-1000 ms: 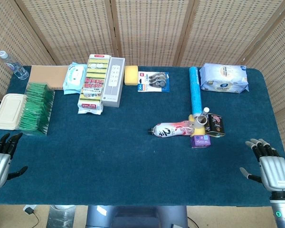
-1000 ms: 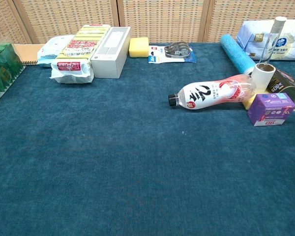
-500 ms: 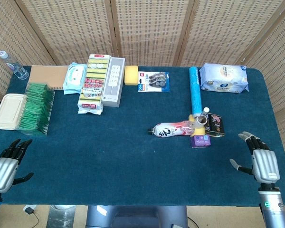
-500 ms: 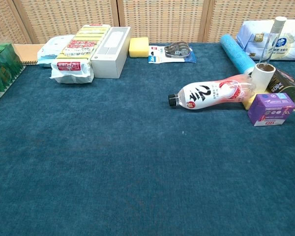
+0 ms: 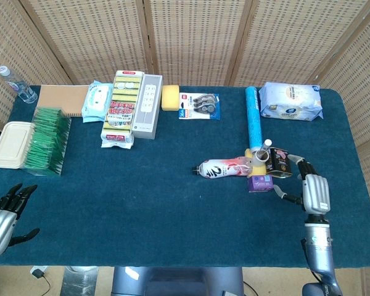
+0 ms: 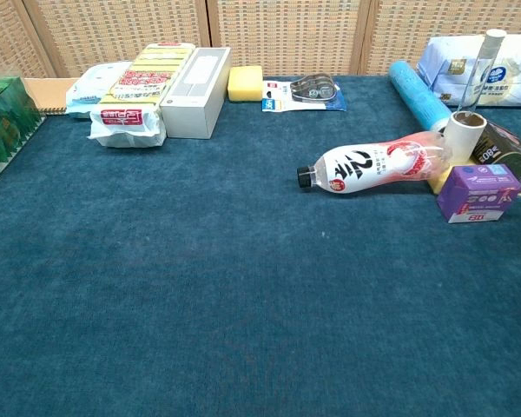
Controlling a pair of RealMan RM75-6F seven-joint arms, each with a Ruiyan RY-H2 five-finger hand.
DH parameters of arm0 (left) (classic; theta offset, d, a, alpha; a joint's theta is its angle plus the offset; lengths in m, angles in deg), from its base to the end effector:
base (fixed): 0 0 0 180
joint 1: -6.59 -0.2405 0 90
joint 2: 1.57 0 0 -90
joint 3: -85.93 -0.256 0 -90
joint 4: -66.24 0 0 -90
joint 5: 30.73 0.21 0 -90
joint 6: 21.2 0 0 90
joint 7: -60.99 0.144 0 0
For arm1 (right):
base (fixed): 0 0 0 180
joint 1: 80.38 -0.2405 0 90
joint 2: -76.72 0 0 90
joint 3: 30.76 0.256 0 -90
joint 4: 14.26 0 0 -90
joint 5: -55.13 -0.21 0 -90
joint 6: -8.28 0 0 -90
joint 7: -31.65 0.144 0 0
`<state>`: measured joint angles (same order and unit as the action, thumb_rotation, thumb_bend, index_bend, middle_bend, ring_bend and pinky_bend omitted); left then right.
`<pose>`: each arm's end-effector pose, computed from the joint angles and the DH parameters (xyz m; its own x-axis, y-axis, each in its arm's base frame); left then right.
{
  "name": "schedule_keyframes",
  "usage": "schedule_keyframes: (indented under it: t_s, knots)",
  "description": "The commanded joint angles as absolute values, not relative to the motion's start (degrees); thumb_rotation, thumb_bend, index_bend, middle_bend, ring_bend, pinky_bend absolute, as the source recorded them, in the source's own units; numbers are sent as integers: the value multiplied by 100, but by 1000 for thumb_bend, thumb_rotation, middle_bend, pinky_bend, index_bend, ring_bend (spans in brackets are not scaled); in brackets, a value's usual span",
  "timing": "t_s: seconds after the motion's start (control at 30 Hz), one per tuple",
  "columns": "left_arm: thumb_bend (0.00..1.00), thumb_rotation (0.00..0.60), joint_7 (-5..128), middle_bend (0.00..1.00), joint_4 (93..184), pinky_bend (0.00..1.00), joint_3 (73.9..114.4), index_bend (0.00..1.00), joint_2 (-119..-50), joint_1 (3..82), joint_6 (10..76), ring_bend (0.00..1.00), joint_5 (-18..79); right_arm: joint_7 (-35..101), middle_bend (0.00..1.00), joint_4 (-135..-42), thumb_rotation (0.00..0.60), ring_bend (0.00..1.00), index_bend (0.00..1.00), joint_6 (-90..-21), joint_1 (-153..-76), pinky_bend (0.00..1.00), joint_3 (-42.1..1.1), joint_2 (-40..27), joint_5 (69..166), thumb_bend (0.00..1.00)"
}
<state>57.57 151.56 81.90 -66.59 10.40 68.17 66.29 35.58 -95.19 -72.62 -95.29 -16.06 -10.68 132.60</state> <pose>-0.3163 0.1490 0.1474 0.4470 0.0588 0.8926 0.8840 -0.1817 -0.4307 -0.2707 -0.2701 0.0729 0.0670 0.1382 0.9881 -0.9974 -0.0157 0.0699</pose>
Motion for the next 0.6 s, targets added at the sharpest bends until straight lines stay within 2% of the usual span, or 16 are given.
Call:
schedule_keyframes:
  t_s: [0.03,0.6]
  knots:
    - [114,600,5597,156,15064,237,8137,0,-6624,1015,6912,76,6749,3187,254,-9353,509,284,197,-7189,-9715,448,-1497,-1285,13147,242]
    - [115,600,5465,156,14998,237,8074,0,-6601,1000,7016,76,6927,2716,286,-8664,509,305,223,-6668,-10361,466,-1223,-1828,12767,243]
